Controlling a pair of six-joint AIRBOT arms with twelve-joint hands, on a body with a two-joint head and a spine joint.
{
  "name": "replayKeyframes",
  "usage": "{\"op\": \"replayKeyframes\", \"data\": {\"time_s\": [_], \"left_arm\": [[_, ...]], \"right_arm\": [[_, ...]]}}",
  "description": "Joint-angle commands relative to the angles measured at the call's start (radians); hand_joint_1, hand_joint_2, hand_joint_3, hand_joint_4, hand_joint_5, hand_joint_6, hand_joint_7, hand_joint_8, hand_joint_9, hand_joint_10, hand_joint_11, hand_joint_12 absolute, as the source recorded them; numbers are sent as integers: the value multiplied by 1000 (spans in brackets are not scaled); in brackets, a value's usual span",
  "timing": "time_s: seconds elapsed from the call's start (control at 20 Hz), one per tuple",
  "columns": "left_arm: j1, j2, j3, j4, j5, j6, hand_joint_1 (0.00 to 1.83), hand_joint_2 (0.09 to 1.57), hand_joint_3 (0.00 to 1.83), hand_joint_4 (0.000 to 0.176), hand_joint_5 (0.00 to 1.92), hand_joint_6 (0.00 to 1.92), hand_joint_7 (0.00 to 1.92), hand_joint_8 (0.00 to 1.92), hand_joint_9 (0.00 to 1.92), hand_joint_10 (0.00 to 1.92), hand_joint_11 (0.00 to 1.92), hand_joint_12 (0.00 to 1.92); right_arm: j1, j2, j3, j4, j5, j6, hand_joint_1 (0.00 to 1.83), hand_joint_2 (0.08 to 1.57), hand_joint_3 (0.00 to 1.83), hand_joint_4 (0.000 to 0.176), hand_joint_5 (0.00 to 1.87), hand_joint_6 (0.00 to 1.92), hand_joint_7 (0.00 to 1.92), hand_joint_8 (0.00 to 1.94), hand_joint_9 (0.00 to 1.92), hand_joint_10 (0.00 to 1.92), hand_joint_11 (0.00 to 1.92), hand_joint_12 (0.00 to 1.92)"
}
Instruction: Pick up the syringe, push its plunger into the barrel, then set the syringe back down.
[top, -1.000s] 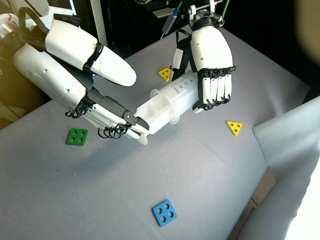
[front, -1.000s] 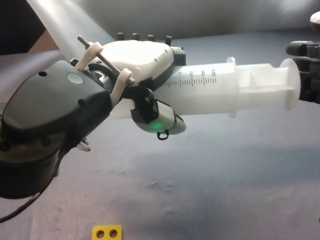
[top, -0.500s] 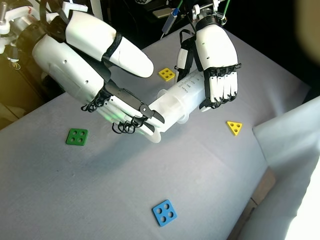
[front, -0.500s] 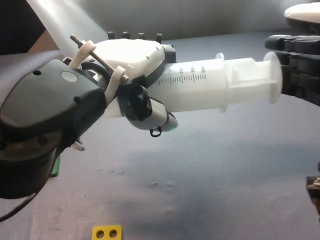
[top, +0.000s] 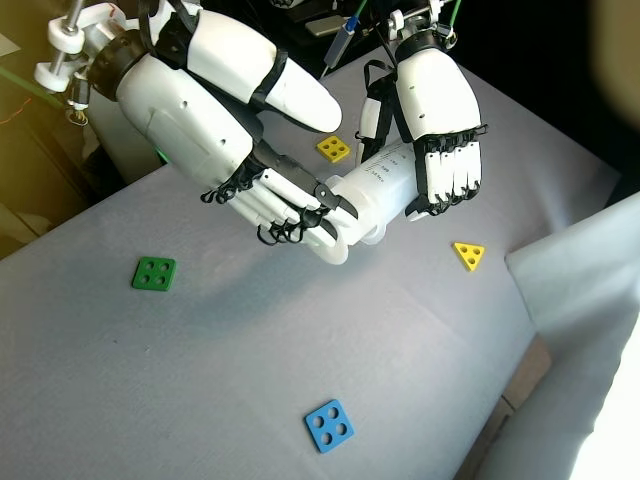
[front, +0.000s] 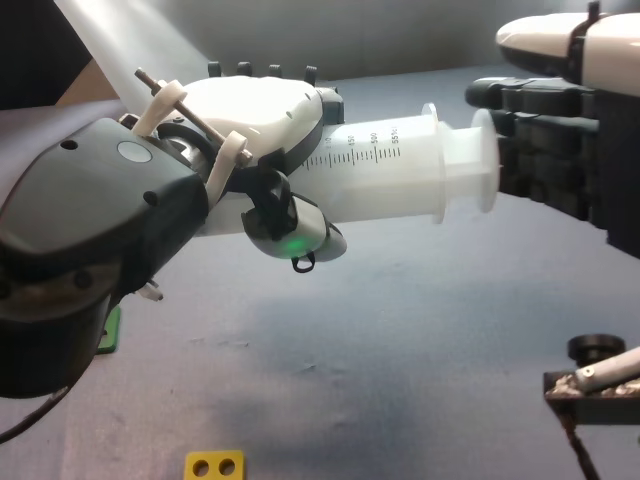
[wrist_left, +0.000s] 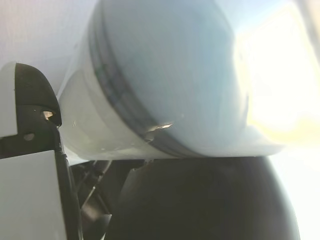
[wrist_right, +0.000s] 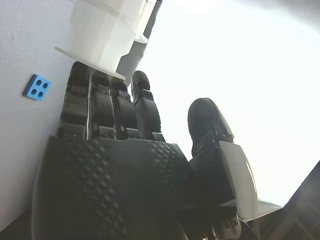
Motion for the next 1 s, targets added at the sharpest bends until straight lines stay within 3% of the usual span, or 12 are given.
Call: {"op": "replayKeyframes", "data": {"time_s": [0.0, 0.2, 0.45, 0.65, 0.95], "left_arm": [[-26, -12, -9, 97, 27, -29, 1293, 1325, 0, 0, 638, 1508, 568, 1672, 502, 1723, 311, 1690], [-26, -12, -12, 95, 27, -29, 1298, 1317, 0, 0, 662, 1446, 579, 1684, 504, 1715, 314, 1690], [-26, -9, -11, 95, 26, -26, 1290, 1331, 1, 0, 653, 1484, 546, 1702, 472, 1753, 287, 1757], [-26, -10, -12, 95, 26, -23, 1290, 1332, 0, 0, 660, 1463, 546, 1703, 465, 1768, 270, 1782], [-26, -9, -13, 100, 26, -20, 1293, 1325, 0, 0, 680, 1426, 551, 1697, 470, 1762, 286, 1766]], "right_arm": [[19, -33, -26, -30, 183, 9, 0, 1368, 0, 0, 210, 1, 144, 0, 112, 4, 0, 363], [28, -58, -34, -30, 183, 10, 0, 1369, 0, 0, 237, 7, 173, 5, 138, 9, 0, 434], [46, -54, -49, -30, 183, -2, 0, 1370, 0, 0, 213, 2, 156, 0, 120, 1, 0, 371], [11, 2, -49, -53, 182, -76, 0, 1372, 1, 0, 238, 7, 165, 2, 126, 1, 0, 376], [-13, 91, -54, -163, 185, -90, 0, 1374, 1, 0, 254, 7, 171, 3, 136, 4, 0, 438]]}}
